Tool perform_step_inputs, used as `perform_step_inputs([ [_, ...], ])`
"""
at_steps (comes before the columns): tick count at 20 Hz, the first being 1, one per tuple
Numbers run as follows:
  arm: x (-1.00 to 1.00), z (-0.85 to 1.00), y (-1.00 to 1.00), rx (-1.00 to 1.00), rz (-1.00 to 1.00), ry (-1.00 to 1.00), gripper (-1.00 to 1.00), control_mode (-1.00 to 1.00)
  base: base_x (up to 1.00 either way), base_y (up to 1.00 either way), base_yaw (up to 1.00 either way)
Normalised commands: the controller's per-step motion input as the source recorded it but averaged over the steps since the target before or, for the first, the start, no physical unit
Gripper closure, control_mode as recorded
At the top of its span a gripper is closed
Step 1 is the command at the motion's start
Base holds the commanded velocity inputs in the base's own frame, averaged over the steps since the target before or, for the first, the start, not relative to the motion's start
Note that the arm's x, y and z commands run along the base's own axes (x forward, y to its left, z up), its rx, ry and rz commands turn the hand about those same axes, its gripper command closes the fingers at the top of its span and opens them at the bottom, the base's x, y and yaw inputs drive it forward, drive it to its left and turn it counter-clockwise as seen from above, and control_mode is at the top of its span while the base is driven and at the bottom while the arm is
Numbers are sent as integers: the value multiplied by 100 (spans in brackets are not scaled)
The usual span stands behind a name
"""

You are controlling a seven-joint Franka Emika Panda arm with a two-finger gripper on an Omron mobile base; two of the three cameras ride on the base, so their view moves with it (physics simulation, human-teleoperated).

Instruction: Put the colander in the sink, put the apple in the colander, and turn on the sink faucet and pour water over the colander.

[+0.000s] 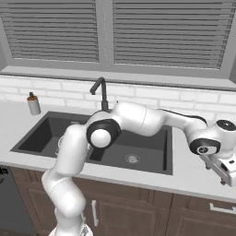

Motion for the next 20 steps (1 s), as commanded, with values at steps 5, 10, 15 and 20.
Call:
perform_step_inputs([
  [5, 20, -11, -5, 0, 0, 0, -100, -100, 0, 0, 0],
  [10, 9, -16, -14, 0, 0, 0, -100, -100, 0, 0, 0],
  [15, 0, -16, -18, 0, 0, 0, -100, -100, 0, 0, 0],
  [20, 1, -8, -8, 0, 0, 1, -100, -100, 0, 0, 0],
])
